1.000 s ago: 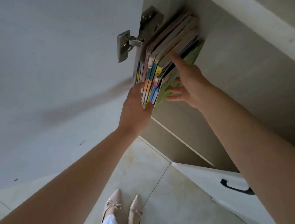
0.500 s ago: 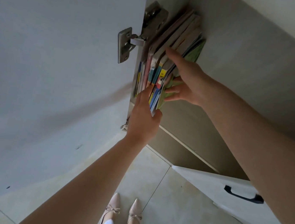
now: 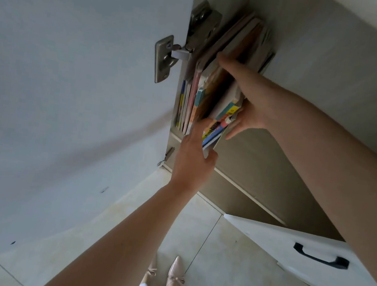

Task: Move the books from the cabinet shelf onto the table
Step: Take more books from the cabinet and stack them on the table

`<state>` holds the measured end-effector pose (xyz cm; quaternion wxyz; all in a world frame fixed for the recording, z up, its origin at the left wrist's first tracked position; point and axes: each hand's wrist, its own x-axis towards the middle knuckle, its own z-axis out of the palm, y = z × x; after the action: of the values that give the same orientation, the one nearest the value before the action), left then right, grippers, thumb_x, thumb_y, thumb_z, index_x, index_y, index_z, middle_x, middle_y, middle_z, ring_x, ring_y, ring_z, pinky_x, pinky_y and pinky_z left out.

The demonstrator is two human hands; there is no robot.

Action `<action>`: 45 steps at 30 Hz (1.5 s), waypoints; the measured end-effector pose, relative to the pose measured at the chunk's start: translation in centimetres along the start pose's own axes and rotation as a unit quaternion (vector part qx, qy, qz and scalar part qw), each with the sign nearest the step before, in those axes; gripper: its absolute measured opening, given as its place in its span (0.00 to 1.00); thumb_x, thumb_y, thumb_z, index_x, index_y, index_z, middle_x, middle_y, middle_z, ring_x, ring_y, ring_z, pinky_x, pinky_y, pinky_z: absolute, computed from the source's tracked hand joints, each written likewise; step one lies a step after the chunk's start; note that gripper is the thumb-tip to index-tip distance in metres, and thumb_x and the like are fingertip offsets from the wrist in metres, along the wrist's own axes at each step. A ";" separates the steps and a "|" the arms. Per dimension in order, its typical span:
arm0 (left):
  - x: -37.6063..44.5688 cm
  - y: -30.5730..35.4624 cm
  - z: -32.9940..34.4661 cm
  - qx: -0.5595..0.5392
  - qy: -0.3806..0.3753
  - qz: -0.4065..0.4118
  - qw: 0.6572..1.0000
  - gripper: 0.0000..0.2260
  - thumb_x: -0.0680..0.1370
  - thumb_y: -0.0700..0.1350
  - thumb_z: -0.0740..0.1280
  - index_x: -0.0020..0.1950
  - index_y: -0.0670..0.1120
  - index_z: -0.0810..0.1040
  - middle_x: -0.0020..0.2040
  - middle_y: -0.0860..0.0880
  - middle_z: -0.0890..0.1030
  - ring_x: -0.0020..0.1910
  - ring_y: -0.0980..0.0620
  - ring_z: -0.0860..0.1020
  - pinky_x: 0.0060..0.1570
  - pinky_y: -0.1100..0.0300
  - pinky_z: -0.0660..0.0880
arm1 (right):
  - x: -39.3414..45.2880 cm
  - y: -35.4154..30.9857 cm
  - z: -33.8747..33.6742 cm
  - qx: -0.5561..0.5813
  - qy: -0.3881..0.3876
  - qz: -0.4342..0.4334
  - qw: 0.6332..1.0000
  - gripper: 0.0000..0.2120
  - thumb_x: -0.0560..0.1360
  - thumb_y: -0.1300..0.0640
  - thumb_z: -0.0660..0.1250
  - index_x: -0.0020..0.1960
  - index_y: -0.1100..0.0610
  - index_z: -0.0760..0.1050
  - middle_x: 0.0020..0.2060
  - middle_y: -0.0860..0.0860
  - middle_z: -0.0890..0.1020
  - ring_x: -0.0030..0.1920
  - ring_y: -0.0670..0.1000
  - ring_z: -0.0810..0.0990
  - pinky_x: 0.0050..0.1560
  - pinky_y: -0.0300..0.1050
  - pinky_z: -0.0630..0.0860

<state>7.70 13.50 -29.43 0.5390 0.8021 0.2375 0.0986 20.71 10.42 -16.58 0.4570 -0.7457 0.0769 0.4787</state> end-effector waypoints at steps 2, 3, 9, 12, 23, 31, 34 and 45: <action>-0.2 0.1 0.2 -0.022 0.015 -0.022 0.999 0.31 0.77 0.38 0.66 0.75 0.54 0.56 0.70 0.53 0.71 0.65 0.56 0.72 0.50 0.66 0.73 | 0.0 0.0 0.3 -0.016 0.010 -0.004 1.000 0.32 0.68 0.34 0.69 0.63 0.54 0.67 0.53 0.60 0.76 0.54 0.67 0.77 0.54 0.74 0.72; -0.3 0.3 0.2 -0.038 0.023 -0.035 0.998 0.33 0.77 0.38 0.65 0.75 0.54 0.53 0.71 0.53 0.71 0.63 0.57 0.73 0.47 0.69 0.72 | -0.1 0.1 0.3 -0.011 0.010 -0.003 1.000 0.31 0.69 0.36 0.68 0.62 0.54 0.67 0.53 0.60 0.76 0.54 0.67 0.77 0.55 0.74 0.72; 0.9 -0.2 0.1 -0.004 0.109 -0.009 0.994 0.33 0.72 0.37 0.69 0.74 0.49 0.59 0.66 0.48 0.71 0.63 0.48 0.72 0.54 0.61 0.76 | -0.2 0.6 -0.5 0.051 0.004 0.003 0.999 0.33 0.73 0.44 0.68 0.72 0.53 0.60 0.64 0.67 0.70 0.62 0.72 0.72 0.58 0.74 0.70; 1.6 -0.9 0.4 0.051 0.077 -0.010 0.996 0.31 0.72 0.38 0.70 0.73 0.48 0.64 0.68 0.47 0.68 0.65 0.47 0.72 0.58 0.51 0.77 | -0.5 0.6 -0.9 0.058 -0.016 -0.008 0.998 0.27 0.75 0.47 0.64 0.69 0.59 0.62 0.56 0.66 0.76 0.57 0.70 0.76 0.55 0.71 0.72; 4.7 -1.0 3.2 0.079 0.094 -0.009 0.992 0.29 0.71 0.48 0.74 0.69 0.48 0.68 0.61 0.47 0.80 0.58 0.45 0.79 0.54 0.51 0.78 | -0.6 1.3 -2.1 0.040 -0.018 -0.063 0.997 0.04 0.73 0.59 0.57 0.42 0.58 0.69 0.47 0.61 0.80 0.47 0.67 0.83 0.50 0.72 0.74; 3.0 -1.3 2.5 0.127 0.115 0.030 0.985 0.19 0.72 0.50 0.74 0.60 0.46 0.78 0.49 0.48 0.85 0.44 0.50 0.82 0.40 0.72 0.66 | -1.7 2.1 -1.6 -0.007 -0.026 -0.048 0.998 0.12 0.73 0.56 0.62 0.54 0.60 0.73 0.50 0.61 0.81 0.49 0.65 0.82 0.56 0.71 0.73; 0.8 -1.7 1.4 0.117 0.106 0.031 0.987 0.15 0.71 0.49 0.75 0.52 0.43 0.80 0.34 0.53 0.78 0.30 0.54 0.71 0.32 0.74 0.63 | -2.2 4.1 -2.4 -0.033 -0.055 -0.024 0.998 0.40 0.65 0.40 0.70 0.72 0.55 0.64 0.61 0.61 0.77 0.58 0.63 0.79 0.63 0.71 0.67; -2.8 -5.7 -2.4 0.054 0.057 0.017 0.997 0.12 0.64 0.50 0.74 0.32 0.49 0.72 0.26 0.51 0.76 0.27 0.46 0.76 0.29 0.63 0.73 | 1.6 10.9 -6.9 -0.148 0.068 -0.118 0.979 0.28 0.73 0.65 0.70 0.68 0.51 0.62 0.52 0.47 0.80 0.57 0.50 0.79 0.58 0.54 0.77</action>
<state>2.71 15.85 -33.39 0.4785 0.8271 0.2590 0.1404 20.02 -0.50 -23.60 0.3882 -0.8400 -0.0525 0.3754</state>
